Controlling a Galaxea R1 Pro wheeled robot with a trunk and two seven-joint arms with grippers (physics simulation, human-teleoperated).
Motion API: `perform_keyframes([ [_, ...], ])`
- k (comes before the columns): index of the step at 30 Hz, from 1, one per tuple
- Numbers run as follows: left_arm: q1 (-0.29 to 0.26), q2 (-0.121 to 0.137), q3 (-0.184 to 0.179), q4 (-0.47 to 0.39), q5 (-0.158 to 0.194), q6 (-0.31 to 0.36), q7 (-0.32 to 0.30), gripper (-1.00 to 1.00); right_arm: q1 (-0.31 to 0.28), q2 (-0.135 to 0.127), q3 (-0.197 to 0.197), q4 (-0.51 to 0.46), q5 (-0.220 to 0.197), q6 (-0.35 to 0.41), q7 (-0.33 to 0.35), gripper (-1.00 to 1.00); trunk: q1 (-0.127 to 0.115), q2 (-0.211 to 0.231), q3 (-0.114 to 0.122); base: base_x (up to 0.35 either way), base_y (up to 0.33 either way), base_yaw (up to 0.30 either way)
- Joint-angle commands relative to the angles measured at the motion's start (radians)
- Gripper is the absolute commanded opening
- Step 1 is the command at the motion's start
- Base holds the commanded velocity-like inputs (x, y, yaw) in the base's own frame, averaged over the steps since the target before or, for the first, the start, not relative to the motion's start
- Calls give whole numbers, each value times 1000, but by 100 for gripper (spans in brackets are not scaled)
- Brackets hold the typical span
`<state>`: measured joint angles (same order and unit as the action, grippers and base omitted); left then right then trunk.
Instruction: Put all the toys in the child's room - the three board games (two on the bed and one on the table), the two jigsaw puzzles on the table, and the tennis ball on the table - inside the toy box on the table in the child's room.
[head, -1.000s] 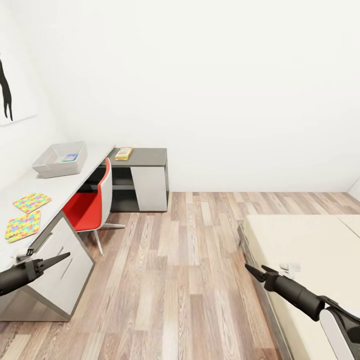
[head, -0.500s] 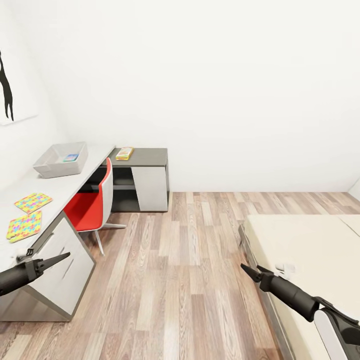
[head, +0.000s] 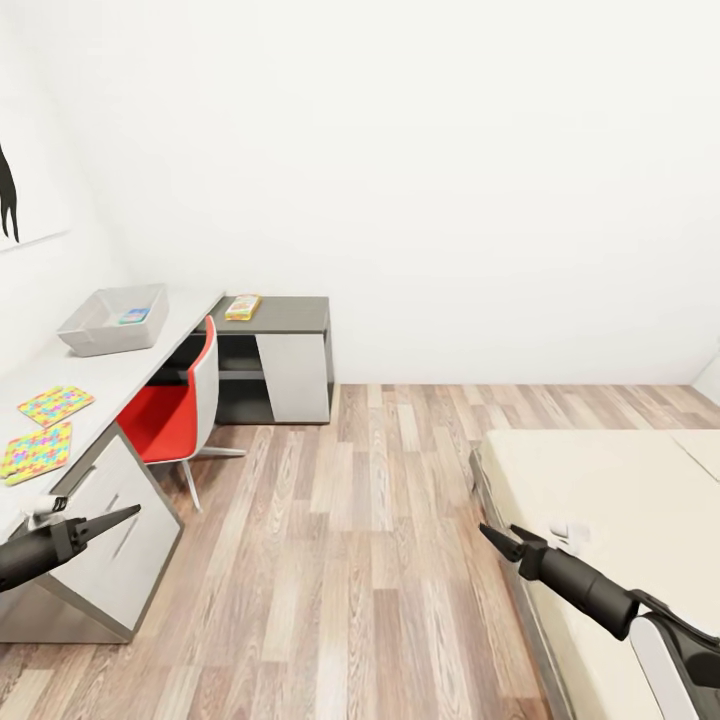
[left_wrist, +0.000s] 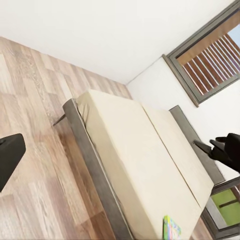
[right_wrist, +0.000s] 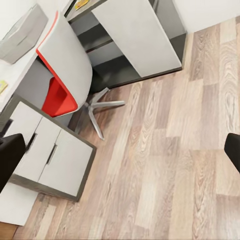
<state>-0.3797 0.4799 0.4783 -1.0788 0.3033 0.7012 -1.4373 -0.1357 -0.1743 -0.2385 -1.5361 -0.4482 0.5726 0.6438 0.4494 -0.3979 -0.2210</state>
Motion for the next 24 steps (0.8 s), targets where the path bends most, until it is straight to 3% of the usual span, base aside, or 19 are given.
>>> perform_keyframes([
  [1,-1,0,0,-1,0,11,-3,100,-1,0,-1,-5,-6,9,8,100,1,-2,-1,0,-237,0],
  [7,-1,-1,0,-4,0,11,-3,100,-1,1,1,-27,-8,18,59,100,1,-2,6,0,-181,0],
  [15,-1,-2,-4,-11,1,11,-1,100,-1,9,13,-38,-11,33,106,100,1,-2,19,0,-33,0],
  [24,-1,-1,-70,-12,0,13,4,100,-1,12,36,-45,-13,38,154,100,1,-2,34,0,-4,0],
])
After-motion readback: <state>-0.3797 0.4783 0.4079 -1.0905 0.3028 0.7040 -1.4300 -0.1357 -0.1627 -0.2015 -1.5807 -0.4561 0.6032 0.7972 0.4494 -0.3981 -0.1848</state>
